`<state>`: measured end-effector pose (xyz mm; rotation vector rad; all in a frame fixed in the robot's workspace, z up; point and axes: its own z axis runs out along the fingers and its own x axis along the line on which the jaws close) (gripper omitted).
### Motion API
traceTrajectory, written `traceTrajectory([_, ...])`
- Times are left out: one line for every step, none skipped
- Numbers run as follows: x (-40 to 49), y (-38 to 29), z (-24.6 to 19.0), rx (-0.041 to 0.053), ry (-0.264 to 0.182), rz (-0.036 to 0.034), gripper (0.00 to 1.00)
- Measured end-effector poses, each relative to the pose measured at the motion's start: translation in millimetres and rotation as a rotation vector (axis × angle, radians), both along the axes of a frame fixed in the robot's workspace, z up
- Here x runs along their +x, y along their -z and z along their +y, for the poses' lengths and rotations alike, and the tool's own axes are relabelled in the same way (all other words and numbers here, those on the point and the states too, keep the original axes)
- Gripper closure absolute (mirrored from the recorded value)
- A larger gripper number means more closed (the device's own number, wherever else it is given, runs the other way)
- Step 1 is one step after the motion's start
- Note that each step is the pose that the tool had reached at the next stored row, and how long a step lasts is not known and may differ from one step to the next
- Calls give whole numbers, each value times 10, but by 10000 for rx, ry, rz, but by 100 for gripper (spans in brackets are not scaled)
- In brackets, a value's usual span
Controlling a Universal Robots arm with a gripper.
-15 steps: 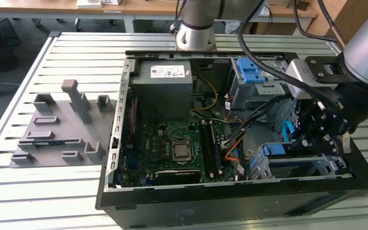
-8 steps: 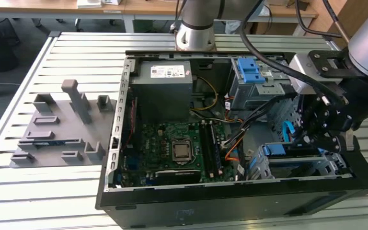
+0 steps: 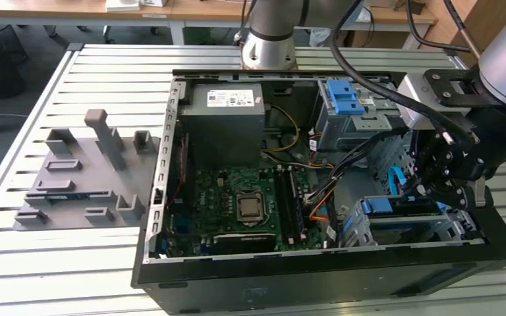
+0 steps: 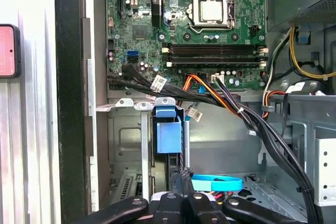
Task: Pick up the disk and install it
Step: 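Insert the second disk wire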
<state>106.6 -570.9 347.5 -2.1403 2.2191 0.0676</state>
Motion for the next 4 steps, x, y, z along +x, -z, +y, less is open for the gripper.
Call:
traceTrajectory([0, 0, 0, 0, 0, 1, 89])
traceTrajectory([0, 0, 0, 0, 0, 1, 89])
traceTrajectory([0, 0, 0, 0, 0, 1, 89])
traceTrajectory([0, 0, 0, 0, 0, 1, 89])
